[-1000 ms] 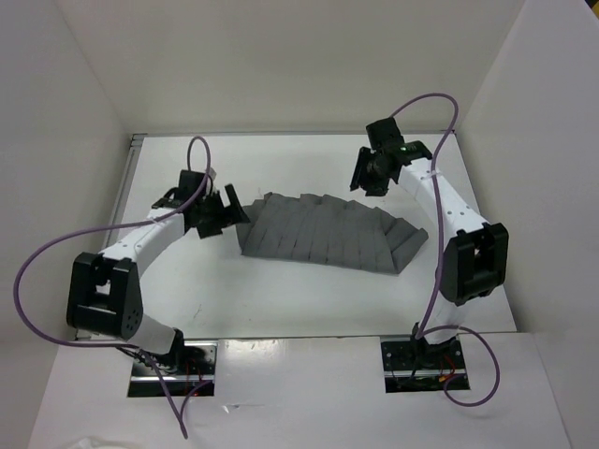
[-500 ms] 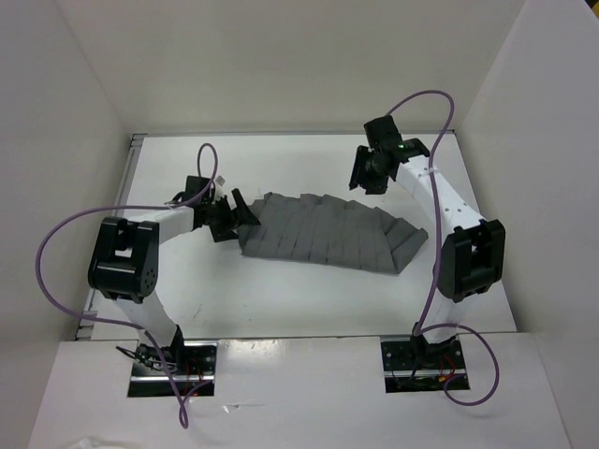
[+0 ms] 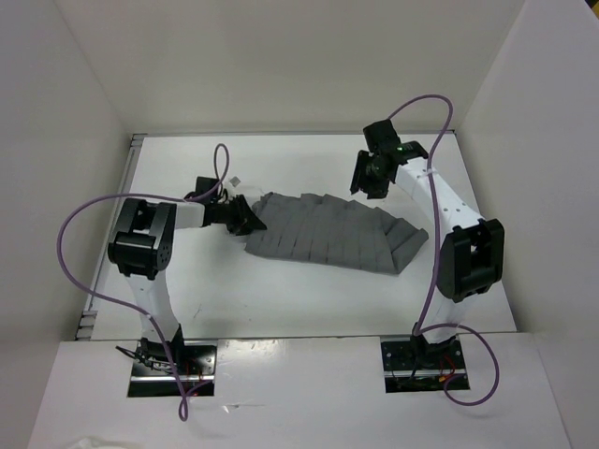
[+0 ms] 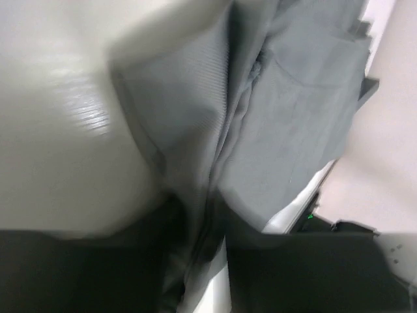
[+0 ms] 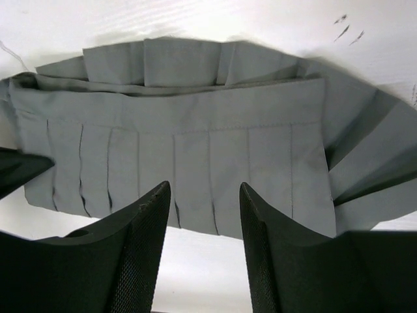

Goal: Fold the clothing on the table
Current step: Fold the skirt

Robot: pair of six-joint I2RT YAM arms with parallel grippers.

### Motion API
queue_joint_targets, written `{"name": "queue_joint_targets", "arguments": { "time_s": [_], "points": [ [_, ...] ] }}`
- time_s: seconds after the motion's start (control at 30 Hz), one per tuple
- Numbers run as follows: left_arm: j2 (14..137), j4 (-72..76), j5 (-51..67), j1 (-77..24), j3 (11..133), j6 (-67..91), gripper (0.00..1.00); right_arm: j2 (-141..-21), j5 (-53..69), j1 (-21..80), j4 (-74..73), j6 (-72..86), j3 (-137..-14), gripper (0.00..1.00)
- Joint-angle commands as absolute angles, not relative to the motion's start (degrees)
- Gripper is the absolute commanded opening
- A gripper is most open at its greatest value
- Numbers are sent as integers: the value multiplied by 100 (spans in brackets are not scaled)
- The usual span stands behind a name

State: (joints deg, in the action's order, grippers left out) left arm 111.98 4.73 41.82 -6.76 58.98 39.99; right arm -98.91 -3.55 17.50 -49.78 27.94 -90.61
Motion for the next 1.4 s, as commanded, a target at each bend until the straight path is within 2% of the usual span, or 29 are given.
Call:
{"name": "queue_joint_targets", "arguments": {
  "time_s": [0.0,0.03,0.1,0.17,0.23,0.27,0.3,0.33,0.37,0.8,1.1,1.37],
  "points": [
    [11602,474,4429,-817,5879,3867,17,-9659,-203,1819,-4939,2909,-8895,52],
    [11680,475,4430,-870,5880,3928,0,-9659,-133,1819,-4887,2909,-8895,50],
    [11681,405,4430,-870,5880,3929,0,-9659,367,1819,-4791,2909,-8755,44],
    [11330,247,4203,-818,5880,3929,0,-9711,1137,1819,-4711,2743,-8640,44],
    [10901,37,4061,-765,5932,3929,0,-9790,1571,1881,-4649,2629,-8421,37],
    [10768,-34,4008,-678,5933,3929,0,-9869,1843,1933,-4597,2628,-8246,30],
    [10645,-87,3956,-625,5994,3929,0,-9922,1941,2003,-4597,2628,-8183,10],
    [10435,-140,3955,-624,5994,3929,0,-9975,2021,2004,-4544,2628,-8130,3],
    [10363,-236,3903,-572,6072,3868,0,-10089,2161,2074,-4544,2628,-8069,0],
    [10143,-729,3850,-571,6513,3630,0,-11627,2689,2786,-4544,2329,-8850,0],
    [9967,-782,3797,-571,6451,3630,0,-11769,2742,2838,-4474,2329,-9018,0],
    [9712,-782,4067,-571,6459,3691,0,-12462,2576,2900,-4474,2276,-9018,0]
  ]
}}
